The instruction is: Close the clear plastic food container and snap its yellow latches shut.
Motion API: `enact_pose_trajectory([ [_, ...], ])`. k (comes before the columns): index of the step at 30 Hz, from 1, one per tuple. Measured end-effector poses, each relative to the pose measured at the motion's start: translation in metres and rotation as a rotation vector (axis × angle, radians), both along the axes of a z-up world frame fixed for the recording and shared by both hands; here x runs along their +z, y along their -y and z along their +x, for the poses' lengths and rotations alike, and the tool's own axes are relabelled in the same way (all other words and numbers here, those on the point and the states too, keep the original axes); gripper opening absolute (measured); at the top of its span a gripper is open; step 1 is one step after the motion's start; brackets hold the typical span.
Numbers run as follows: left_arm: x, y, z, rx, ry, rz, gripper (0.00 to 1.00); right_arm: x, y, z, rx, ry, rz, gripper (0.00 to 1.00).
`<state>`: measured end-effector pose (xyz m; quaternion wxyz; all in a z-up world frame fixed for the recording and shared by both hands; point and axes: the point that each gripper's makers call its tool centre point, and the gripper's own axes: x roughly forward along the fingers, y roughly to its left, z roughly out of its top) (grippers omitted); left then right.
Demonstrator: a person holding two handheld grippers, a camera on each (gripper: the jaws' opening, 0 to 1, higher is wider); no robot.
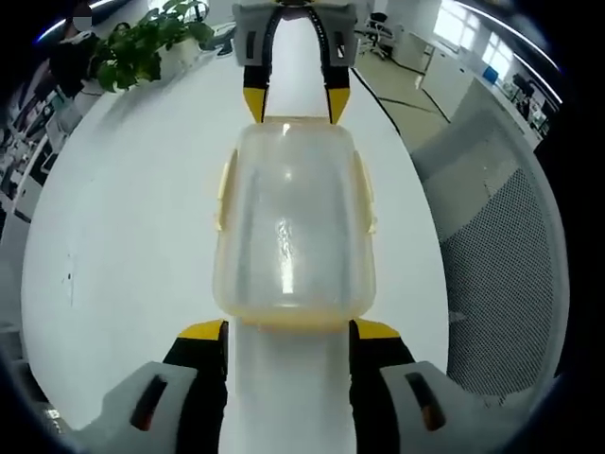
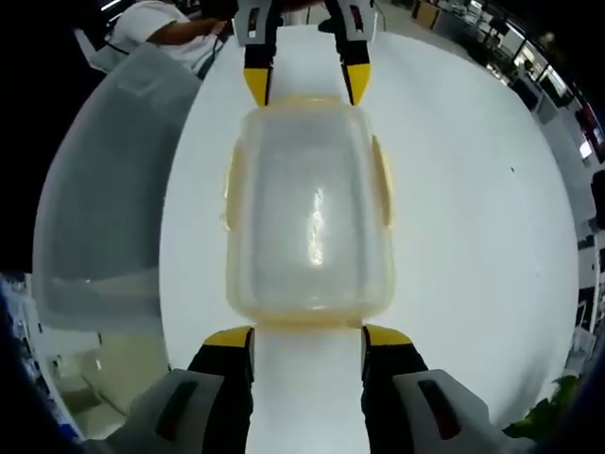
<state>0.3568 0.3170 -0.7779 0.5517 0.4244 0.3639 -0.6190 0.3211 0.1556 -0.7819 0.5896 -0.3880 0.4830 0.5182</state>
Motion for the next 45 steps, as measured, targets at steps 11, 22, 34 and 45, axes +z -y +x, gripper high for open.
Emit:
enact_pose_trajectory([
  [11, 0.003, -0.002, -0.003, 0.047, -0.042, -0.01, 0.48, 0.006, 0.002, -0.002, -0.077, -0.006, 0.031, 0.45],
  [22, 0.009, -0.01, 0.0, 0.403, -0.254, -0.116, 0.48, 0.019, -0.008, 0.004, -0.414, -0.051, 0.212, 0.43],
  [34, 0.007, -0.014, 0.001, 0.66, -0.391, -0.186, 0.47, 0.022, -0.009, 0.012, -0.719, -0.119, 0.346, 0.36],
  [45, 0.01, -0.009, 0.01, 0.921, -0.513, -0.286, 0.45, 0.015, 0.001, 0.018, -0.869, -0.084, 0.372, 0.35],
])
